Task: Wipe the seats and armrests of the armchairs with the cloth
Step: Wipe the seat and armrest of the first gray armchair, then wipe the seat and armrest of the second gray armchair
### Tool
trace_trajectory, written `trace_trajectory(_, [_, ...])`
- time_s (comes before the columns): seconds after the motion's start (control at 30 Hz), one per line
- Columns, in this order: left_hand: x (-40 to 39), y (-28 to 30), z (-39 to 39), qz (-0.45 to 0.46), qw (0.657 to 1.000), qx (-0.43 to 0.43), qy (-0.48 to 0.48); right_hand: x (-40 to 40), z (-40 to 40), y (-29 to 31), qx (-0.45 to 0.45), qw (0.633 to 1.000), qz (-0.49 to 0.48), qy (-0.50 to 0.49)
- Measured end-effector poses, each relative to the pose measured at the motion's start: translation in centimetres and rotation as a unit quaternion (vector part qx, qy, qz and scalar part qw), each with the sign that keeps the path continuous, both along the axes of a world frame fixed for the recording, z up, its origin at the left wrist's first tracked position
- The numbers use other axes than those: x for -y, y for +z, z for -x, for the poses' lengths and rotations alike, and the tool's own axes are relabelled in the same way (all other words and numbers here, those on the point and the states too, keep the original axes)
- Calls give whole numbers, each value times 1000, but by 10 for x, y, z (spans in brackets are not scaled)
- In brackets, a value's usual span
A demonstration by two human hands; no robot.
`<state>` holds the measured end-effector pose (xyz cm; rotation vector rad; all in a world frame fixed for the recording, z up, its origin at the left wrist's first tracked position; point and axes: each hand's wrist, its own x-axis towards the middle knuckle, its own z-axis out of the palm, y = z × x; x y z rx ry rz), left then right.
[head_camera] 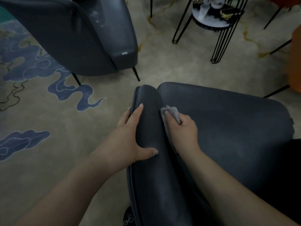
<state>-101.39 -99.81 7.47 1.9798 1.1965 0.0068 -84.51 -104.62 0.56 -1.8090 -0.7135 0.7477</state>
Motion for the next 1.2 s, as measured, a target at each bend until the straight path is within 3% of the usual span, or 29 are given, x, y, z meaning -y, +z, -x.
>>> trace_trajectory(0.13, [1,-2,-1,-5,1000,-5,6,4,7,5,-52,998,2,20])
trace_trajectory(0.27, [2,9,-1,-10,1000,-28,7,7,-5,21,-23,998,37,48])
trace_trajectory(0.43, [6,36,14,-27,999,-32,31,27,-15,53,-28,999,5,-26])
trace_trajectory(0.8, [-20,91,72,-58,993,-57,83,34,-5,112,-13,998,8,-64])
trace_trajectory(1.2, [-68,114,166,-130,984,-114,-44,0,74,166,11,991,41,-127])
